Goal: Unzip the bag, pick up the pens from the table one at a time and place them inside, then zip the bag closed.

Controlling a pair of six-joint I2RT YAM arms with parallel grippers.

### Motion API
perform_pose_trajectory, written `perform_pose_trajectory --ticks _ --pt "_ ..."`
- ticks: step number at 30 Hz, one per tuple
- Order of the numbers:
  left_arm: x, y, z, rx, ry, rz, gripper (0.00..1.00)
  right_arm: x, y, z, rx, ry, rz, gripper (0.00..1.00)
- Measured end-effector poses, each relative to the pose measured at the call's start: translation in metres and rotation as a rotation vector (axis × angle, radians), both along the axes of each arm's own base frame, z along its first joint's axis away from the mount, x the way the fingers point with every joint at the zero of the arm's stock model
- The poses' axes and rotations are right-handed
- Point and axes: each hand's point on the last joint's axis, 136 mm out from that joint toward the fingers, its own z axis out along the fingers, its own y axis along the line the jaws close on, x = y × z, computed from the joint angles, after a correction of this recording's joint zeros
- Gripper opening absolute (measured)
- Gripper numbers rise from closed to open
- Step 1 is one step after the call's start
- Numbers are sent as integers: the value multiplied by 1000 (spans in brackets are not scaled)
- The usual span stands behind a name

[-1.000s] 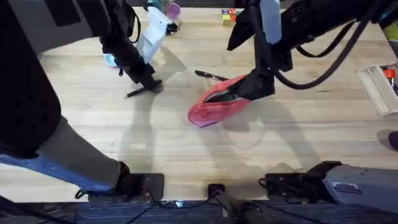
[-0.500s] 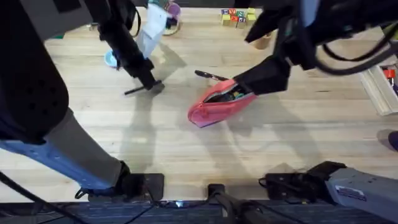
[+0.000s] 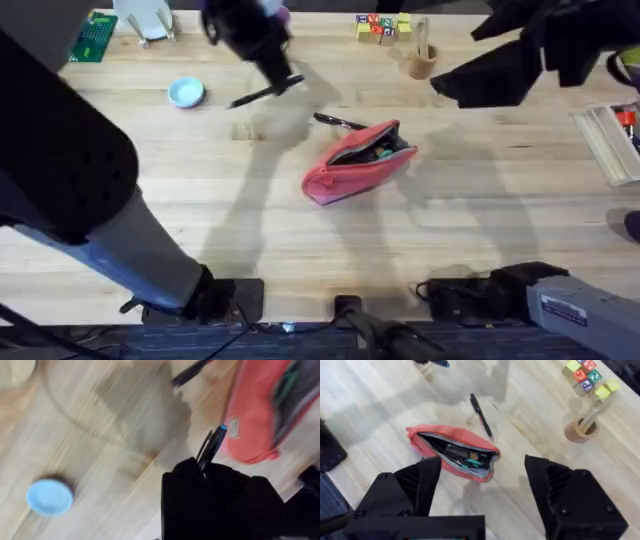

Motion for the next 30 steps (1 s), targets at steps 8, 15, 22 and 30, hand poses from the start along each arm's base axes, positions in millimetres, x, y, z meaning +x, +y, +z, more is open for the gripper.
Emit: perform_pose_trajectory --ticks 8,15,22,30 --pt "-18 -80 22 -108 -28 -86 42 5 -19 0 0 4 -69 996" --pt "-38 -127 29 -198 5 -106 42 4 -29 5 2 -17 -105 996" --pt "-52 -168 36 -262 -11 -144 42 4 -30 6 2 -20 -109 996" --pt "-59 -189 40 -291 -23 -148 43 4 -30 6 3 -19 -109 996"
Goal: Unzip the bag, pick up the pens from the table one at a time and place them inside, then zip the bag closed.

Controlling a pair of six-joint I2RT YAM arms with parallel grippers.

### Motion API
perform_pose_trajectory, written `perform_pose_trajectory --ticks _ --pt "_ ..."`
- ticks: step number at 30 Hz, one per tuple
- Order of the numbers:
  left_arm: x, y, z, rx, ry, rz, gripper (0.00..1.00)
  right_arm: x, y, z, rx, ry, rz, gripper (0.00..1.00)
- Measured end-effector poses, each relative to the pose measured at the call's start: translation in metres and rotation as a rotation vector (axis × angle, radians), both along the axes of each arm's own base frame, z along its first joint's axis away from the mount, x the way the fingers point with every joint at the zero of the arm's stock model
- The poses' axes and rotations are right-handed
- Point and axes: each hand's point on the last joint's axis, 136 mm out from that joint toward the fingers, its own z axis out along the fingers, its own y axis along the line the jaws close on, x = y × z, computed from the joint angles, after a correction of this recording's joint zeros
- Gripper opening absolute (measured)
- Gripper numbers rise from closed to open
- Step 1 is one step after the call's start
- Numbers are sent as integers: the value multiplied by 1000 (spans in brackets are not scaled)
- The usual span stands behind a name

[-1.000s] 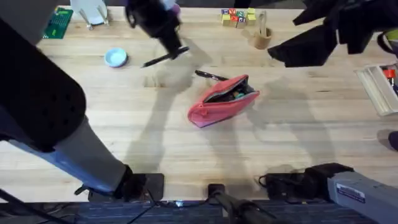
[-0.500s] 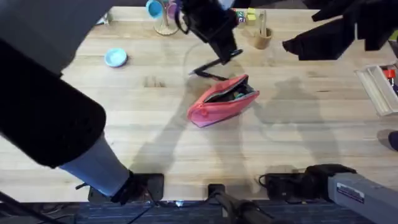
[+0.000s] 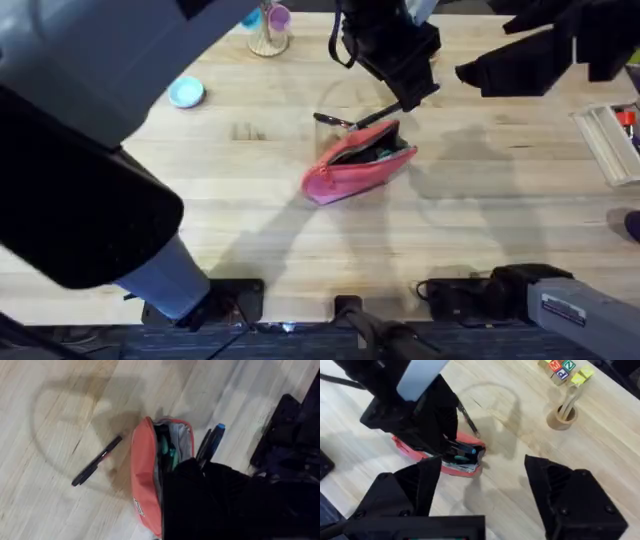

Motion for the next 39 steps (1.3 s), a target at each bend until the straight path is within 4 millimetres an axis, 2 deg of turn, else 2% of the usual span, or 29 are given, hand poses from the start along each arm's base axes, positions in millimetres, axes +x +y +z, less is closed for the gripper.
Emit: perform_pose_trajectory --ticks 9,16,19,28,35,39 --pt "2 -1 -6 1 22 37 43 0 0 1 -3 -4 3 996" --pt "4 -1 -17 15 34 47 43 -13 0 15 2 -62 6 996" --pt "4 -2 -30 36 61 49 43 -20 0 22 5 -89 8 996" --pt "5 -10 -91 131 169 39 43 -25 0 27 6 -108 8 995" --pt "0 -12 -115 178 205 9 43 -24 0 27 6 -108 8 996" --pt "-12 0 -127 262 252 0 43 -25 0 27 6 -108 8 996"
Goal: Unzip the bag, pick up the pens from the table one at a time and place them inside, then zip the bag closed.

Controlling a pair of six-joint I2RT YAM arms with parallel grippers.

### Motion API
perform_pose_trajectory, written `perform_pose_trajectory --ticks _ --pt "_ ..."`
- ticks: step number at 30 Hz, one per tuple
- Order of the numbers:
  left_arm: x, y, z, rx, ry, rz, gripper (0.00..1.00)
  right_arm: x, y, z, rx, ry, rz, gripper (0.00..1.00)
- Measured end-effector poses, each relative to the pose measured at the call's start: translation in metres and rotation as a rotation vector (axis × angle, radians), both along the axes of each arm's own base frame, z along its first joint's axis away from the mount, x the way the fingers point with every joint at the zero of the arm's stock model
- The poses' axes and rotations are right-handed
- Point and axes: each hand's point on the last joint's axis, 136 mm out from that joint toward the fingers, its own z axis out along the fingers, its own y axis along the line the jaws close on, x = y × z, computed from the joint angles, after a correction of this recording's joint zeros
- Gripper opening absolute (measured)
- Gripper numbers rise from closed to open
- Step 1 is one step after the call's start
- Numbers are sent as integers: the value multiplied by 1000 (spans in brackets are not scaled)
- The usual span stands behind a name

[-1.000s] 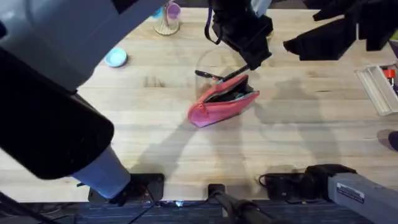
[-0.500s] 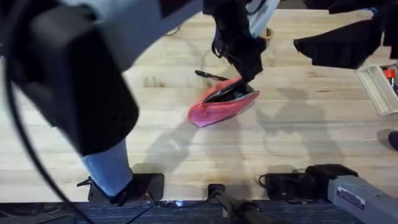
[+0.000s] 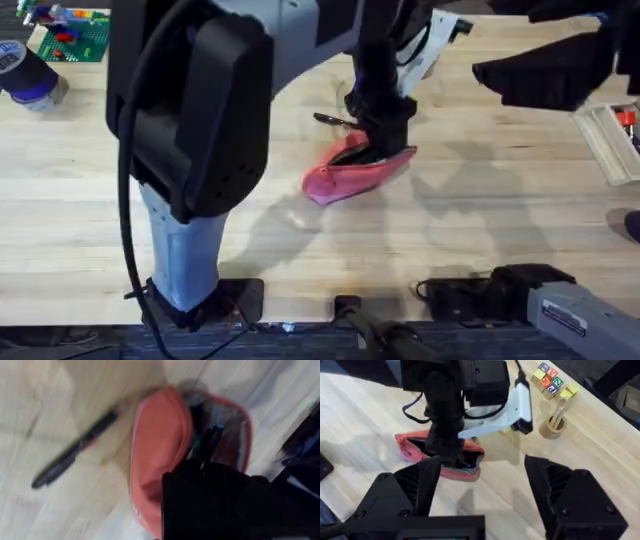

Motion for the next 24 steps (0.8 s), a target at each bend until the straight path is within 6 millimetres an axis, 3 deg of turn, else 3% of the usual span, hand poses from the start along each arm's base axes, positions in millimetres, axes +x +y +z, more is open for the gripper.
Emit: perform_pose_trajectory --ticks 6,15,16,21,24 --pt "-6 23 -6 120 10 -8 42 0 0 0 0 0 0 995" --pt "-1 26 -8 138 -22 -12 73 0 0 0 0 0 0 995" --pt "-1 25 -8 137 -24 -15 169 0 0 0 0 0 0 995" --pt "0 26 -8 138 -25 -13 944 0 0 0 0 0 0 996" --pt "0 26 -8 138 -26 -15 992 0 0 0 0 0 0 996"
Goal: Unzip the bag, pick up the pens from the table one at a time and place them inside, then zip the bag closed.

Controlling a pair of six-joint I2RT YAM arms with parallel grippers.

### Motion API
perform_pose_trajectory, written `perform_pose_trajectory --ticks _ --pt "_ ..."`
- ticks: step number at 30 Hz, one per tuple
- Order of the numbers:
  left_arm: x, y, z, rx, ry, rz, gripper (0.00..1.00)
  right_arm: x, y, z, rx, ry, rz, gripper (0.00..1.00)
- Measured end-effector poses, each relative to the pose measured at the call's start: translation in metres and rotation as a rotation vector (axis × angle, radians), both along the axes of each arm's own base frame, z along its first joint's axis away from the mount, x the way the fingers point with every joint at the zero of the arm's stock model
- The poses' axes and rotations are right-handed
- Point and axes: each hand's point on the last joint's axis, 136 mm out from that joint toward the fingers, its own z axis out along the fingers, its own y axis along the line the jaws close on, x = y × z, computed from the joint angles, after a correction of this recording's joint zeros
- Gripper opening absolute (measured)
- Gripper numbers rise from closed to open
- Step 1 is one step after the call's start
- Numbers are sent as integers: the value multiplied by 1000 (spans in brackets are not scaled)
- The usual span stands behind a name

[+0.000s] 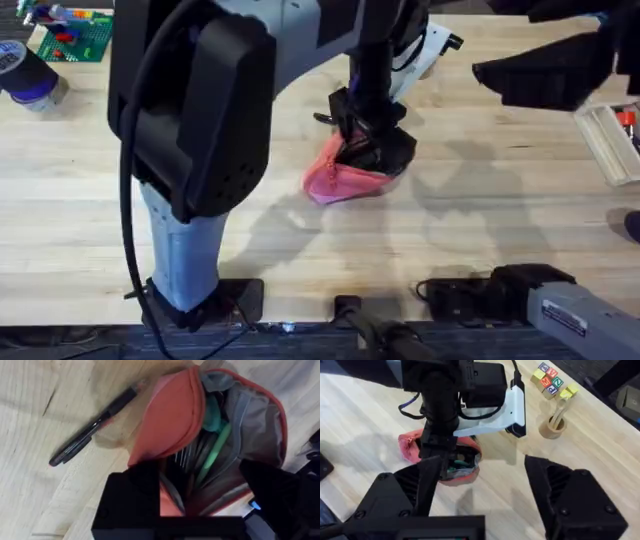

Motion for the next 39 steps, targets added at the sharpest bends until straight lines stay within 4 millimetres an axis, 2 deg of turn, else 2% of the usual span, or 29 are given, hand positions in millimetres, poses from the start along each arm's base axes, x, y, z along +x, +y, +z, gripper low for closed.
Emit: perform_pose_trajectory --ticks 16,21,27,30,34,39 --pt "-1 1 0 2 3 0 994 0 0 0 0 0 0 996" --pt "-1 1 14 6 4 -1 993 0 0 0 0 0 0 996" --pt "18 -9 47 -60 -78 -17 993 0 0 0 0 0 0 996" --pt "28 -8 60 -86 -122 -30 993 0 0 0 0 0 0 996" --pt "44 5 67 -85 -174 -50 993 0 0 0 0 0 0 996" --pt "67 34 66 -60 -222 -105 993 0 0 0 0 0 0 996"
